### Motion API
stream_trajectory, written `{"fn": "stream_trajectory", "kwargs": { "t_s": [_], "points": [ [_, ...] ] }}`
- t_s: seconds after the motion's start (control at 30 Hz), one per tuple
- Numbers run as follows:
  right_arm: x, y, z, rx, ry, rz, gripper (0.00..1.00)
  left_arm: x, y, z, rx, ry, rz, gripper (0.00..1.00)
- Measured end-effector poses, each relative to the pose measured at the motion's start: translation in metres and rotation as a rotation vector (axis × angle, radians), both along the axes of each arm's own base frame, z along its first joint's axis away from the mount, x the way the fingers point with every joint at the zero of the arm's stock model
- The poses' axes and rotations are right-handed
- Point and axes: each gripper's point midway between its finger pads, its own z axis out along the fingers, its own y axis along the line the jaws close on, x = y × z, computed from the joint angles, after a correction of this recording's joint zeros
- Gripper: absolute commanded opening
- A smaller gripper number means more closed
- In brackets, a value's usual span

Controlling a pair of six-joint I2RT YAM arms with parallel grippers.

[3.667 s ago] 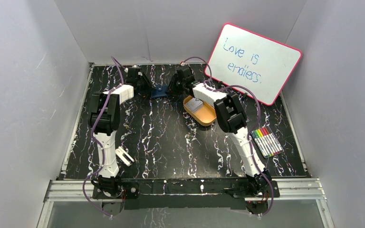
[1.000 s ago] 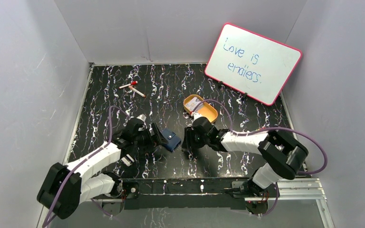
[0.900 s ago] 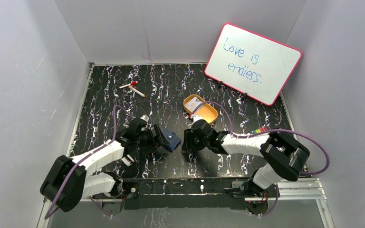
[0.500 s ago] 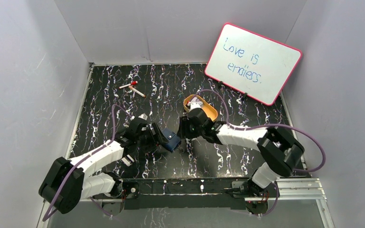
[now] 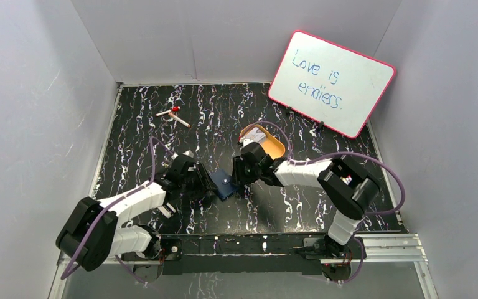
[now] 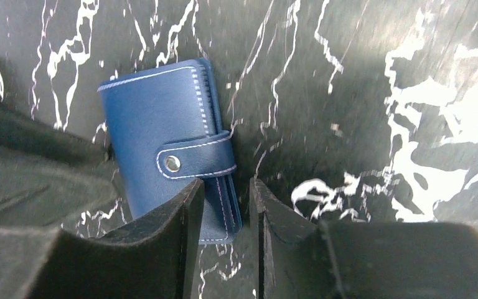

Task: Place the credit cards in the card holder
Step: Open the card holder at the center of the board.

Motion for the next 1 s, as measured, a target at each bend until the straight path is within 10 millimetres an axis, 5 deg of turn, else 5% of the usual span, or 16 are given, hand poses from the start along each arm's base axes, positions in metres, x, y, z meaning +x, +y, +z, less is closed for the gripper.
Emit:
{"fn": "stream_trajectory", "kwargs": {
  "t_s": [0.17,0.33,0.57,0.8,1.0],
  "points": [
    [-0.026,-0.01,-0.002,0.019,0.016,0.02,0.35,0.009,-0.013,-0.003,-0.019,-0.003,-0.043,0.37],
    [-0.053,-0.018,-0.002,0.019,0.036,0.035,0.41,0.015,-0.021,-0.005,-0.027,-0.007,-0.077,0.33],
    [-0.052,-0.039,0.018,-0.047,-0.017,-0.016,0.46,0.012,-0.015,0.001,0.004,-0.017,-0.095,0.33],
    [-0.048,-0.011,0.054,-0.084,-0.098,0.018,0.43,0.011,-0.018,0.04,-0.07,-0.101,-0.09,0.3],
    [-0.057,0.007,0.041,-0.143,-0.095,0.057,0.42,0.004,-0.03,0.037,-0.166,-0.068,-0.096,0.18]
  ]
}}
